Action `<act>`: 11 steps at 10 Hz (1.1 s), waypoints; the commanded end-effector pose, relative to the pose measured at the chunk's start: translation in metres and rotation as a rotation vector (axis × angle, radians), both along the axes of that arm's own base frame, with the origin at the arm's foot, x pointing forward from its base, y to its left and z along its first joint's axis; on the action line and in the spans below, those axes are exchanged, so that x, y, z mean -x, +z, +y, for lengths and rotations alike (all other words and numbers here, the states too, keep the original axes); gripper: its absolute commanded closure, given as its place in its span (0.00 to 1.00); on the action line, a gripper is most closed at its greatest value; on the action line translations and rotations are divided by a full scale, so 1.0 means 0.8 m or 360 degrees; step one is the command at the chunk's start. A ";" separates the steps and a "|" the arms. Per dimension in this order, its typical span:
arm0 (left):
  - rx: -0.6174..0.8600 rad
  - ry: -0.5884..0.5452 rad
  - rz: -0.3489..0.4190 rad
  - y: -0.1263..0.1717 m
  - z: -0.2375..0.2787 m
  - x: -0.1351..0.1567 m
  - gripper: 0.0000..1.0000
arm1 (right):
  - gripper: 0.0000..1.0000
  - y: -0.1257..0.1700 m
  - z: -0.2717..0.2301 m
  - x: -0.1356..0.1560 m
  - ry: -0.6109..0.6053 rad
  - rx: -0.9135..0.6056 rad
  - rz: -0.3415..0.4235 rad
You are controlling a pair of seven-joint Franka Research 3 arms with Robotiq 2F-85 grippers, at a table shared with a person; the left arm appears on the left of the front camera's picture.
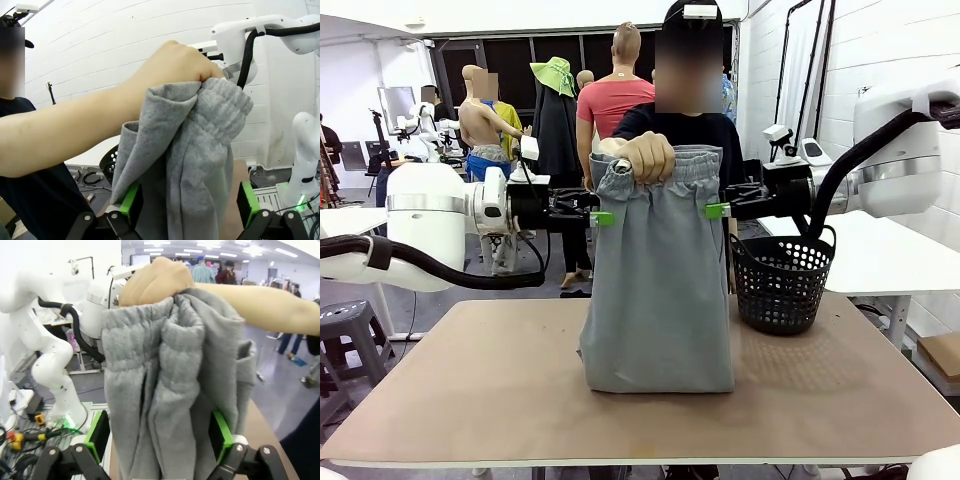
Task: Fold the training pants.
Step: Release the ends of the Training pants and then grab the overlapped ends.
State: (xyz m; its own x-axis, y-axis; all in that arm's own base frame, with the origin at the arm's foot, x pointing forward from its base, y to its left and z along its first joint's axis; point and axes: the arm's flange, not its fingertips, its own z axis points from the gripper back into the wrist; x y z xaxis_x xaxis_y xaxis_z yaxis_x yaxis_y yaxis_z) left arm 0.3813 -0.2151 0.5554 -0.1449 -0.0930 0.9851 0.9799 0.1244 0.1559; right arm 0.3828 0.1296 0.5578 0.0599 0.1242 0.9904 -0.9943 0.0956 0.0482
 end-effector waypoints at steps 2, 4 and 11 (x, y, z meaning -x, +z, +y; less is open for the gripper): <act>0.0024 0.0094 0.0001 -0.006 0.007 0.007 0.00 | 0.00 -0.004 -0.014 0.008 -0.0056 0.0006 0.0018; 0.0049 0.0169 -0.0036 -0.006 0.012 0.011 0.00 | 0.00 -0.010 -0.013 0.006 -0.0055 -0.0001 0.0030; 0.0063 0.0268 -0.0038 -0.009 0.029 0.016 0.00 | 0.00 -0.016 -0.007 0.003 -0.0008 0.0000 0.0069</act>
